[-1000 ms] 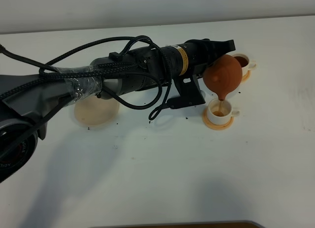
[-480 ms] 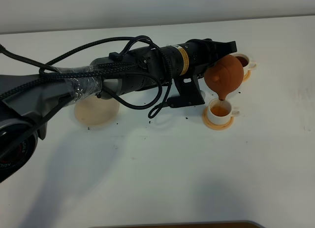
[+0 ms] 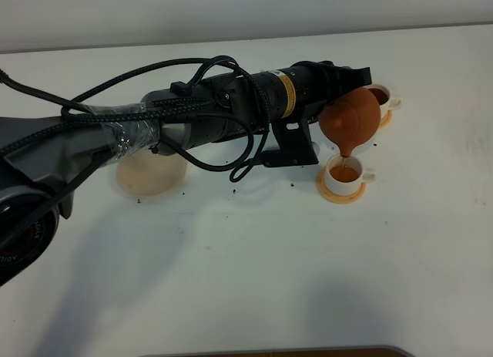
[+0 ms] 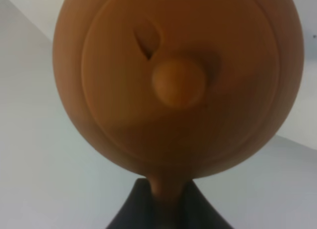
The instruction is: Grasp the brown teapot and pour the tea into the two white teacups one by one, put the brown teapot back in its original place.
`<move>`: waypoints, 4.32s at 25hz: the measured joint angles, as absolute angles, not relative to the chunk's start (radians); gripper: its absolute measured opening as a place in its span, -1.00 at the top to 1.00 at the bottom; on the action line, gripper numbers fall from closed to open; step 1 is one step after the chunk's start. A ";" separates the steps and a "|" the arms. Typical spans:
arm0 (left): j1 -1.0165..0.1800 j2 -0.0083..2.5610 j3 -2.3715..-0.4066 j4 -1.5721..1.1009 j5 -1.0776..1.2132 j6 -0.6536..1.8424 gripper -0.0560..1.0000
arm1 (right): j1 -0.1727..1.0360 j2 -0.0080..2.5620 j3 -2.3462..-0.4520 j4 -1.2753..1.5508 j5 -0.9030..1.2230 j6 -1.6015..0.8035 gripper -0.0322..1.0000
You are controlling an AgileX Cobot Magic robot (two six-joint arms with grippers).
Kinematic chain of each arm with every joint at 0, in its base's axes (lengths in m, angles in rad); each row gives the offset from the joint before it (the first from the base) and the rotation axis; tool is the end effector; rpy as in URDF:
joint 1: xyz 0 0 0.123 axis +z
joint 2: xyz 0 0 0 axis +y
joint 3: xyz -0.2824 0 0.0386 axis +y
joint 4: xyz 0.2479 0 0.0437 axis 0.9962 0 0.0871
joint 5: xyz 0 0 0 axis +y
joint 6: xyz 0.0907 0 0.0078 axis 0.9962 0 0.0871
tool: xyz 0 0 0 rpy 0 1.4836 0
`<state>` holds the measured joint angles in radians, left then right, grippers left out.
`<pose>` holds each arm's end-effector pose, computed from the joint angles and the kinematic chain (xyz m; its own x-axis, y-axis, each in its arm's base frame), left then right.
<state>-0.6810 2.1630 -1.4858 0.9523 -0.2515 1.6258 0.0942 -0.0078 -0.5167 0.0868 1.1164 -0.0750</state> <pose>0.3698 -0.3233 0.1763 0.6933 0.1275 0.7093 -0.4535 -0.6877 0.5670 -0.0112 0.0061 0.2775 -0.4738 -0.0816 -0.8768 -0.1793 0.9838 0.0053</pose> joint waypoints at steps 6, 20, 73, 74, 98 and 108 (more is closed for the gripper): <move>-0.681 2.163 -1.486 0.952 -0.268 1.662 0.63 | 0.094 -0.008 -0.517 0.087 1.116 -0.075 0.21; -0.681 2.163 -1.486 0.907 -0.300 1.736 0.63 | 0.094 -0.008 -0.517 0.087 1.116 -0.075 0.21; -0.681 2.163 -1.486 0.852 -0.398 1.941 0.63 | 0.094 -0.008 -0.517 0.087 1.116 -0.075 0.21; -0.681 2.163 -1.486 0.852 -0.398 1.941 0.63 | 0.094 -0.008 -0.517 0.087 1.116 -0.075 0.21; -0.681 2.163 -1.486 0.852 -0.394 1.941 0.63 | 0.094 -0.008 -0.517 0.087 1.116 -0.075 0.21; -0.681 2.163 -1.486 0.853 -0.298 1.769 0.63 | 0.094 -0.008 -0.517 0.087 1.116 -0.075 0.21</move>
